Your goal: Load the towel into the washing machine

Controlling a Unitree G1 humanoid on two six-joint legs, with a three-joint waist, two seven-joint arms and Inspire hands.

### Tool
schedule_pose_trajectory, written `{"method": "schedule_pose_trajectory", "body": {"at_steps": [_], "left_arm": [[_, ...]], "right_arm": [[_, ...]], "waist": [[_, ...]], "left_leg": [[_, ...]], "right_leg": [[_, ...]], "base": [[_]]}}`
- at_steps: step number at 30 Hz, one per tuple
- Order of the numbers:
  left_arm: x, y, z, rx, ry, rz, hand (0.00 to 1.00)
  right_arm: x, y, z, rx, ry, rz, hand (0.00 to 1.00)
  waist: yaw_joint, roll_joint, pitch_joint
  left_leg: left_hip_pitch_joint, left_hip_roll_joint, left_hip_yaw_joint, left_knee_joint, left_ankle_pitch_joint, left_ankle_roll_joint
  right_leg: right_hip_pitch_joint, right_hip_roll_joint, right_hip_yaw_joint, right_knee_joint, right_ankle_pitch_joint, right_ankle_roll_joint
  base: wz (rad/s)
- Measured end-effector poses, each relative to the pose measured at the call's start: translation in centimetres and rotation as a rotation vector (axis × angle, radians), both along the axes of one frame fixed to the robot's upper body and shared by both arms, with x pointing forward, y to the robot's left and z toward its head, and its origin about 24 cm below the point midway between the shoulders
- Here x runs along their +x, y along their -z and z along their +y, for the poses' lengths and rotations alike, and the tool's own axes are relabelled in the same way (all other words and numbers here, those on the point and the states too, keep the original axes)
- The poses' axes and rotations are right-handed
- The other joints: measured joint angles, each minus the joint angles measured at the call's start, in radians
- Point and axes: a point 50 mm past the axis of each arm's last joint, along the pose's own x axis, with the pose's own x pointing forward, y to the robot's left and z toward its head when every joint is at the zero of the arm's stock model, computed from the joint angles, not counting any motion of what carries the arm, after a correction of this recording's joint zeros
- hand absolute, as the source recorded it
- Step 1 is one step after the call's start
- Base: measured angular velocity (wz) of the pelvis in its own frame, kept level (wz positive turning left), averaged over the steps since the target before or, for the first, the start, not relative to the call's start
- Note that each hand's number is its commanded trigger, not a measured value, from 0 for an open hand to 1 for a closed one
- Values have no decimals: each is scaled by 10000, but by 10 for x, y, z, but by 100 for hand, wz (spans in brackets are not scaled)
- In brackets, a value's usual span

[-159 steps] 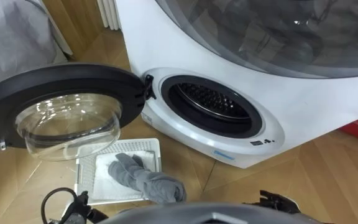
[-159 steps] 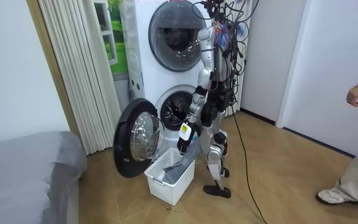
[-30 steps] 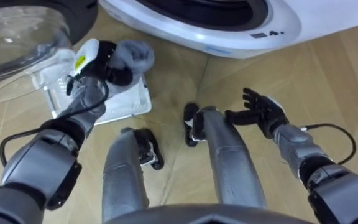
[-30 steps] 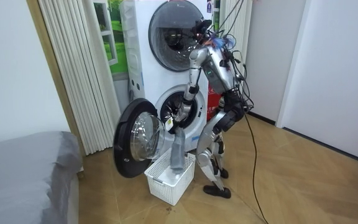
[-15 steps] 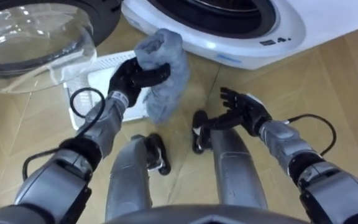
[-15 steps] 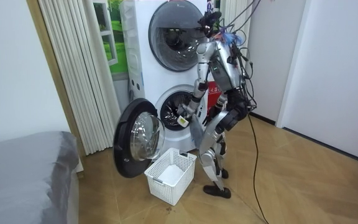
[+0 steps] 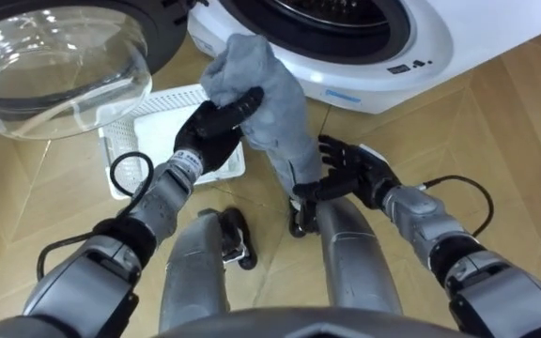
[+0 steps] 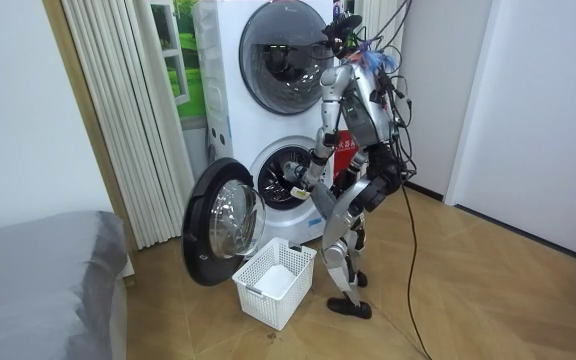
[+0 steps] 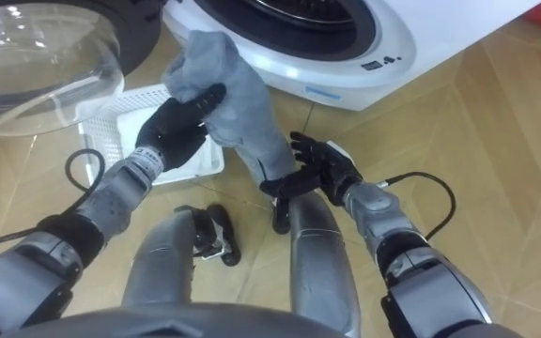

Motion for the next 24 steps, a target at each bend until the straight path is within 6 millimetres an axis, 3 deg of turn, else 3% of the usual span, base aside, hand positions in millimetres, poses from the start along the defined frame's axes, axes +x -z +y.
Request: {"method": "schedule_pose_trajectory", "body": {"at_steps": [3,4,5,6,13,24], "left_arm": [[-2,2,-7,-683,-81,226,100],[-4,3,-9,-876,-48,347,100],[-6,4,-9,-1031,33,400,100],[-7,5,-9,-1098,75,431,100],[-11,6,-14,-1636,625,544,100],[-15,7,-26,-2346,1067,683,100]], "right_arm": [[-1,1,0,61,67,43,0],[-3,2,0,72,52,94,7],[-3,2,-1,61,52,159,77],[-3,2,-1,53,54,165,100],[-2,1,-10,-392,-31,373,100],[1,0,-18,-916,303,495,100]], "waist": [[-10,66,-41],[-20,77,-52],[-10,80,-53],[-6,85,-56],[39,102,-69],[28,152,-178]], "left_leg": [[100,-7,1,-109,12,-14],[178,-17,-2,-177,26,-27],[236,-18,-3,-193,26,-30],[253,-16,-3,-200,28,-35],[233,-21,6,-227,47,-72],[314,-21,42,-222,55,-81]], "right_leg": [[104,18,-18,-92,0,1],[174,24,-19,-136,0,2],[217,43,2,-139,-3,1],[228,56,15,-146,-4,-1],[165,74,59,-122,-19,-35],[209,95,118,-121,18,-56]], "base": [[0],[0],[-3],[-5],[0],[-1]]}}
